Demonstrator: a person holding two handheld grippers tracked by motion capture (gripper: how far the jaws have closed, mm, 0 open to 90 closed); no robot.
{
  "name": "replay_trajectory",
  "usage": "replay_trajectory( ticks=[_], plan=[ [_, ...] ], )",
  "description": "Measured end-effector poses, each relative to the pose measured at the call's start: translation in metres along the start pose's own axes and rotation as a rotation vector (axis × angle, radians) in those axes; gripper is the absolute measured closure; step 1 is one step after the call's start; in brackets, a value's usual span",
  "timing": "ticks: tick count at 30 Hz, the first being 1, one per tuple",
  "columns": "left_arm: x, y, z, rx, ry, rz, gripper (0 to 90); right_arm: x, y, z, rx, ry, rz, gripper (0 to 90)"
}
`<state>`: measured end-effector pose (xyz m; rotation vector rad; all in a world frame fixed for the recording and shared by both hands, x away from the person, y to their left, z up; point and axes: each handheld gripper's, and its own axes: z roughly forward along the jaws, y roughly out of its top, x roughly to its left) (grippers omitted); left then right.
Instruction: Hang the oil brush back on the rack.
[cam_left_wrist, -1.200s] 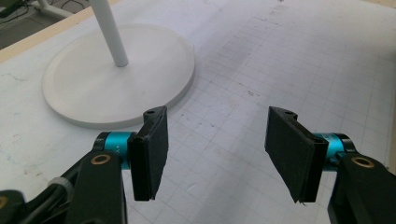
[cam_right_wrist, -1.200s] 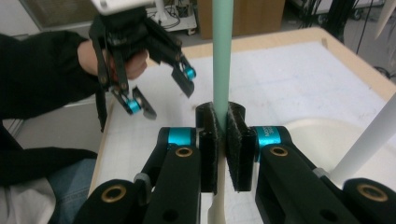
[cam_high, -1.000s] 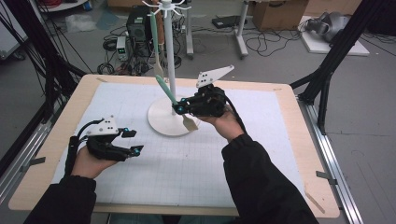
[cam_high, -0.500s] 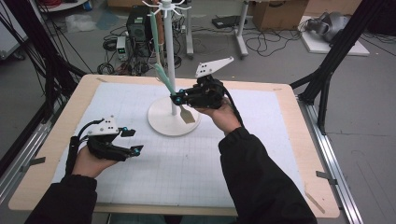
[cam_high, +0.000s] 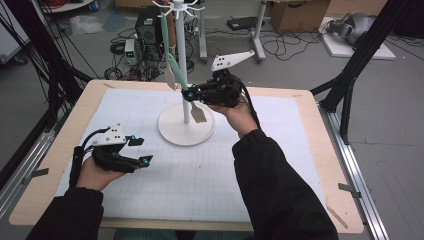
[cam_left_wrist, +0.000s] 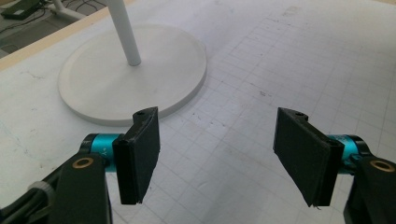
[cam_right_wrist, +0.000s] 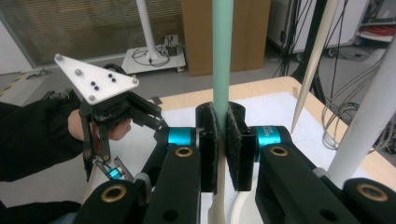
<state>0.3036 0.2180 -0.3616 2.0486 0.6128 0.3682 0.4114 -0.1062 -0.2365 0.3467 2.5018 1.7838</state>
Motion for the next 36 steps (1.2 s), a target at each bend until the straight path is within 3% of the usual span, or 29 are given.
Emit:
replay_trajectory(
  ticks=[18, 29, 36],
  plan=[
    [0.001, -0.003, -0.001, -0.002, 0.009, -0.009, 30.9, -0.008, 0.035, -0.008, -0.028, -0.05, -0.015, 84.4],
    [0.002, -0.003, 0.0, 0.003, 0.012, -0.003, 30.2, -0.02, 0.049, -0.015, -0.048, -0.064, 0.035, 84.4],
    [0.001, -0.003, 0.0, 0.0, 0.011, 0.0, 30.2, -0.025, 0.048, -0.015, -0.05, -0.073, 0.051, 84.4]
  ],
)
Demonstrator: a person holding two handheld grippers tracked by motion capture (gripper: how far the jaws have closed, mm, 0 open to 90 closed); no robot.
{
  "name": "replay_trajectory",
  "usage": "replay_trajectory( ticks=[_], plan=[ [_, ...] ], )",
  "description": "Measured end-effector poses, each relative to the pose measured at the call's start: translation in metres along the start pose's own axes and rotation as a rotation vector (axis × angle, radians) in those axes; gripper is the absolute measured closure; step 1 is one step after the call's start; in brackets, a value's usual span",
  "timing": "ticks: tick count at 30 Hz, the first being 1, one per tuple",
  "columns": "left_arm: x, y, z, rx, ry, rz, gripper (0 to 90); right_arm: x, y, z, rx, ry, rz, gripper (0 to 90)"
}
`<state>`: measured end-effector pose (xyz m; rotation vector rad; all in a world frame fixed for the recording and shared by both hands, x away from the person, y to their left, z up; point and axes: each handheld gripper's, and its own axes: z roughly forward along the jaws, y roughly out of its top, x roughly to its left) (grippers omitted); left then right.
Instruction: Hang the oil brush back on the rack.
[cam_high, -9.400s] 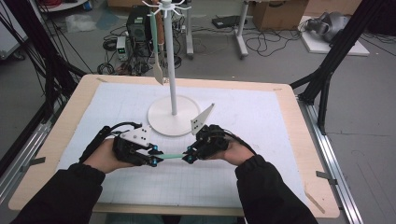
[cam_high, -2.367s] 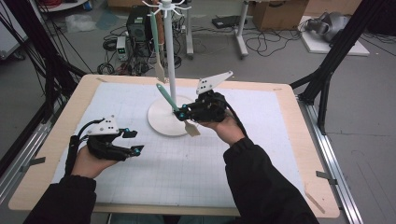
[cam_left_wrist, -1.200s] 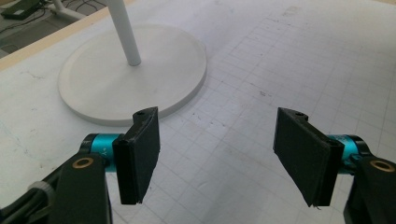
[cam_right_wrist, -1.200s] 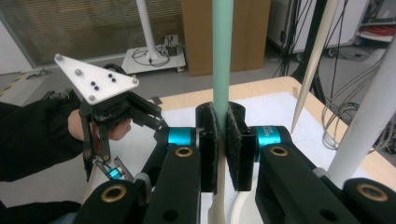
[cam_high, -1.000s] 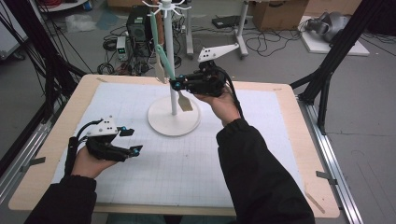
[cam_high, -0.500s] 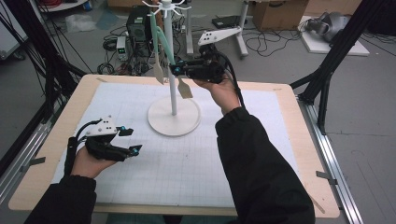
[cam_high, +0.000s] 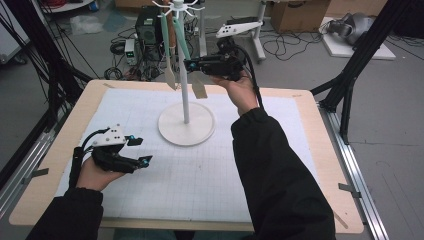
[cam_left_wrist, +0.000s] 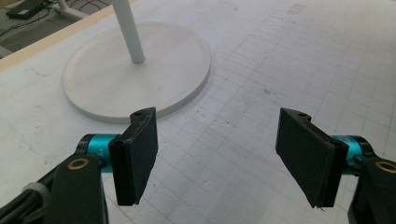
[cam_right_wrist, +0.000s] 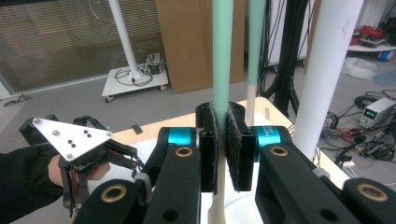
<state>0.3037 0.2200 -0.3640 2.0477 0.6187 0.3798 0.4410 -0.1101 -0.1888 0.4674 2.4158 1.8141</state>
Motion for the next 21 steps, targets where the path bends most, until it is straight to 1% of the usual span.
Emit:
replay_trajectory(
  ticks=[5, 10, 16, 21],
  plan=[
    [0.0, -0.001, 0.0, 0.002, 0.002, 0.001, 30.2, -0.004, -0.001, 0.0, -0.011, 0.003, 0.016, 84.3],
    [0.001, 0.0, 0.0, 0.002, 0.001, 0.003, 30.2, -0.007, -0.002, 0.001, -0.022, 0.017, 0.036, 84.4],
    [0.0, 0.0, 0.0, 0.0, -0.001, 0.006, 30.2, -0.009, -0.003, 0.002, -0.031, 0.023, 0.043, 84.3],
    [0.001, 0.0, -0.001, 0.0, -0.002, 0.006, 30.1, -0.013, -0.005, 0.004, -0.036, 0.028, 0.068, 84.3]
  ],
)
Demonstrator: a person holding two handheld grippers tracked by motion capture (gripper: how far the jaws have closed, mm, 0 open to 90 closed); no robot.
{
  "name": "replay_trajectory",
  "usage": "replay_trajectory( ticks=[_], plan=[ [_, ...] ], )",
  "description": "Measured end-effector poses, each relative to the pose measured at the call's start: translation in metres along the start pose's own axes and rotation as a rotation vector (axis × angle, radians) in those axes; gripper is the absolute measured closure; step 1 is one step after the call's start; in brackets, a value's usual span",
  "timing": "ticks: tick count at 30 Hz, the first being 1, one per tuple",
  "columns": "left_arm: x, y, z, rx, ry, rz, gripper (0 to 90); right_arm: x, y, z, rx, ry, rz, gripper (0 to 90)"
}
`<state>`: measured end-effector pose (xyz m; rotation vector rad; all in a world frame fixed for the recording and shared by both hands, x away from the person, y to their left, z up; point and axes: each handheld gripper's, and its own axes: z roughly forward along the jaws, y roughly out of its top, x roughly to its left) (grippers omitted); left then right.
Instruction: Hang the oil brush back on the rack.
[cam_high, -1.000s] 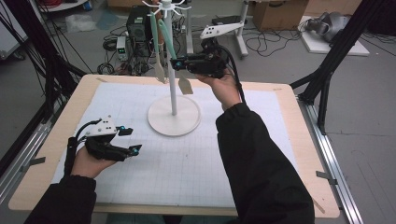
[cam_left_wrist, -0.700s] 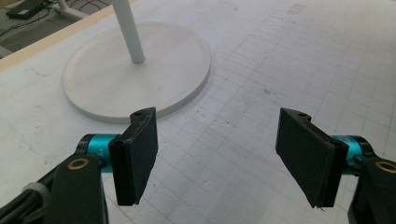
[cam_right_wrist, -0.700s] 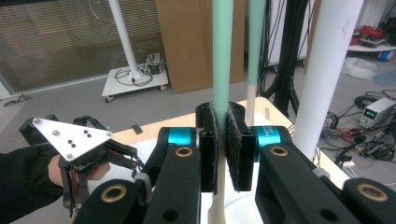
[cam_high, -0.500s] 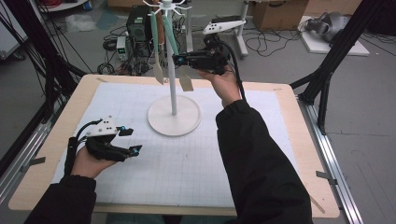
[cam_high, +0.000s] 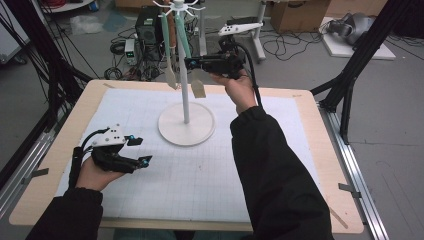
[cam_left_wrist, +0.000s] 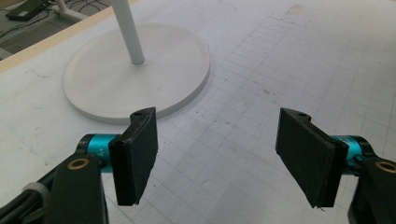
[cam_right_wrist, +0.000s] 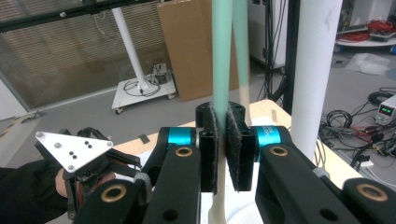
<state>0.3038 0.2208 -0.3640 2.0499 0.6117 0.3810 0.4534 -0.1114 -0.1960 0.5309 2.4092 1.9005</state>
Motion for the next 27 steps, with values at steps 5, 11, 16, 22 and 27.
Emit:
replay_trajectory(
  ticks=[5, 11, 16, 22, 27],
  plan=[
    [0.0, 0.0, 0.0, 0.0, -0.001, 0.002, 30.2, 0.001, 0.0, 0.002, 0.005, -0.018, -0.006, 83.8],
    [0.0, 0.0, 0.0, 0.001, -0.002, 0.001, 30.1, 0.002, 0.0, -0.001, 0.01, -0.04, -0.003, 78.4],
    [0.0, 0.0, 0.0, -0.002, -0.002, -0.001, 30.1, 0.005, 0.001, -0.003, 0.032, -0.084, -0.02, 70.1],
    [0.0, 0.0, 0.001, -0.001, -0.002, -0.001, 29.9, 0.008, 0.0, -0.009, 0.039, -0.124, -0.029, 60.1],
    [0.0, 0.0, 0.0, -0.006, 0.0, -0.01, 28.9, 0.01, -0.006, -0.014, 0.06, -0.159, -0.025, 49.5]
  ],
)
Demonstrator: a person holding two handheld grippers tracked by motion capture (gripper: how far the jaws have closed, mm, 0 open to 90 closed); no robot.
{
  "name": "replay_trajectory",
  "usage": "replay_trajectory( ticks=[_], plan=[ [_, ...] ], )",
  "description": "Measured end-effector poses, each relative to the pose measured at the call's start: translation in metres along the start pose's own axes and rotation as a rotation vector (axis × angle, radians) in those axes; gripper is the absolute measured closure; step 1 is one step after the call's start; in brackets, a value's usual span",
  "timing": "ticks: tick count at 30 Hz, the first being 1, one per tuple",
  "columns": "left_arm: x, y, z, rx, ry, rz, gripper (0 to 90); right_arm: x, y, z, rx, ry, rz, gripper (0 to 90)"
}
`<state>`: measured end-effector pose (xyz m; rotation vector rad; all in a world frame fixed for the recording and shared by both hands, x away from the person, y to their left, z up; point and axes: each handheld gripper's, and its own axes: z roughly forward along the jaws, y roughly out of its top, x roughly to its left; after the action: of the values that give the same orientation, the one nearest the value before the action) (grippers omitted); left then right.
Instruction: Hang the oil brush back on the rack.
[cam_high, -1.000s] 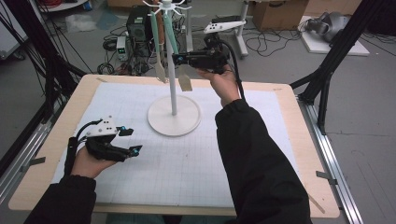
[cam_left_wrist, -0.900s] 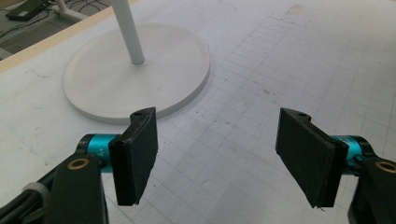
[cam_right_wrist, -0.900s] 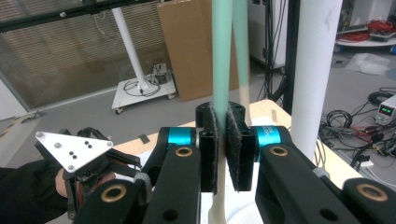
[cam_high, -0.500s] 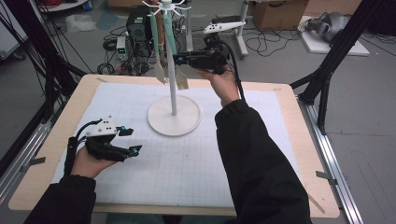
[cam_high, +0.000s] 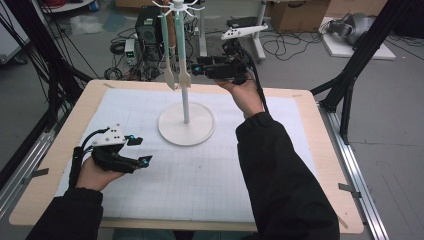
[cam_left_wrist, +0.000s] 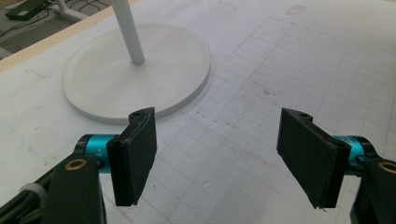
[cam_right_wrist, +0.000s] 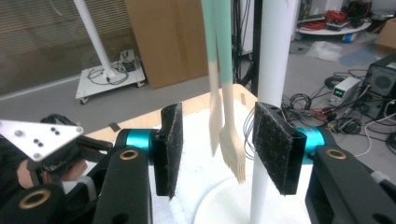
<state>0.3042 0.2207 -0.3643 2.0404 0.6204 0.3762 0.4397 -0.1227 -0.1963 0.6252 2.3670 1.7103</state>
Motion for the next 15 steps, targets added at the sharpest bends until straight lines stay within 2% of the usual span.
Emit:
replay_trajectory(
  ticks=[7, 10, 15],
  plan=[
    [0.001, 0.0, -0.001, -0.004, 0.004, -0.006, 27.0, 0.0, -0.013, -0.008, 0.013, -0.031, 0.022, 38.1],
    [0.0, 0.001, 0.0, -0.001, 0.001, -0.001, 26.8, 0.002, -0.018, -0.011, 0.011, -0.03, 0.031, 34.8],
    [0.0, 0.001, -0.001, -0.003, 0.005, -0.008, 26.0, 0.007, -0.027, -0.012, 0.039, -0.049, 0.015, 30.5]
  ],
)
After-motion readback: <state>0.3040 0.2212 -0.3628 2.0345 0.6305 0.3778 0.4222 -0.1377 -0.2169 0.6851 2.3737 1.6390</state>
